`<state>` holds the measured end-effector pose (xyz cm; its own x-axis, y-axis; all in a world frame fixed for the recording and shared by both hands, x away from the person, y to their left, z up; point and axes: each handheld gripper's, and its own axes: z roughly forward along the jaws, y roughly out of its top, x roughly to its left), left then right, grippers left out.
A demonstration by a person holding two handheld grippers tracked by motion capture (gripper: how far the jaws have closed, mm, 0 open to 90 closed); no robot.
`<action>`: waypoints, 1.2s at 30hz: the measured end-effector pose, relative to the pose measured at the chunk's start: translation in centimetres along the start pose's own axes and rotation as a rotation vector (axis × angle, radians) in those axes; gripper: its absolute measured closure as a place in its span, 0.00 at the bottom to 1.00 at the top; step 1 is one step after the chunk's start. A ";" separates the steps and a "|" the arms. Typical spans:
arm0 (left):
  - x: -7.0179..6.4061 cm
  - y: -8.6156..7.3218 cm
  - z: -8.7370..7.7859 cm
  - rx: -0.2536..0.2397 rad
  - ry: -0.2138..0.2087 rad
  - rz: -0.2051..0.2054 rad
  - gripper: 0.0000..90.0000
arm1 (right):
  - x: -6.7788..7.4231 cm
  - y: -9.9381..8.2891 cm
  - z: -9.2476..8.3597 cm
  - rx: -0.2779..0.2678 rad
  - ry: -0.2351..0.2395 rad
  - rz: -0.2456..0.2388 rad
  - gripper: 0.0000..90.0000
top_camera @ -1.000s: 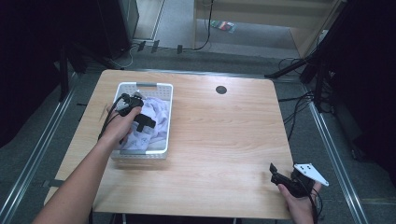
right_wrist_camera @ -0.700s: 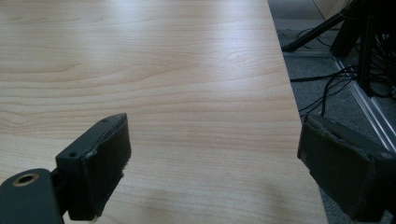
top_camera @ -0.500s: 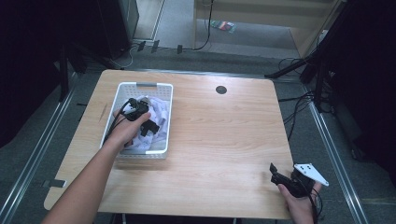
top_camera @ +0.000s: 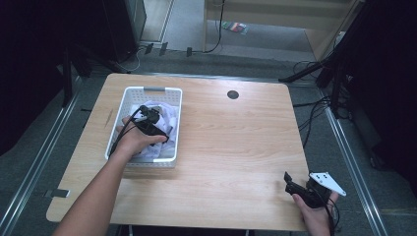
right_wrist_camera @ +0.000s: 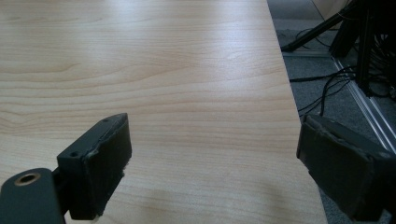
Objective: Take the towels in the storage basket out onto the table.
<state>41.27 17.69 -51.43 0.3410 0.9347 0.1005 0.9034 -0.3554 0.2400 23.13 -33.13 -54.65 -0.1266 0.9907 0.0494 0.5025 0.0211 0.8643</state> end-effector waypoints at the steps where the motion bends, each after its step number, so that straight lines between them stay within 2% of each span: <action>1: 0.1 0.0 -0.1 0.004 -0.006 0.002 0.02 | 0.0 0.0 0.0 0.001 0.000 -0.001 0.11; 8: 0.6 -0.2 -0.5 -0.001 -0.005 0.008 0.16 | 0.0 0.0 0.0 0.001 0.002 -0.001 0.11; 10: 0.7 -0.2 -0.6 -0.014 0.008 0.008 0.22 | 0.0 0.0 0.0 -0.001 0.003 0.001 0.11; 15: 1.3 -0.5 -1.0 -0.031 0.027 0.006 0.46 | 0.0 0.0 0.0 0.002 0.000 -0.001 0.11; 19: 1.1 -0.5 -1.0 -0.045 0.050 0.007 0.51 | 0.0 0.0 0.0 0.003 -0.001 -0.001 0.11; 24: 1.2 -0.6 -1.1 -0.051 0.053 0.009 0.59 | 0.0 0.0 0.0 0.003 0.001 0.000 0.11; 32: 2.6 -0.5 -1.6 -0.066 -0.033 -0.037 0.63 | 0.0 0.0 0.0 0.007 0.003 0.005 0.11; 36: 2.9 -0.5 -1.9 -0.069 -0.043 -0.040 0.64 | 0.0 0.0 0.0 0.008 0.002 0.005 0.11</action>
<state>41.29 20.53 -49.40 0.3172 0.9471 0.0482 0.8971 -0.3161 0.3086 23.15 -33.14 -54.65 -0.1256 0.9906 0.0545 0.5103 0.0174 0.8598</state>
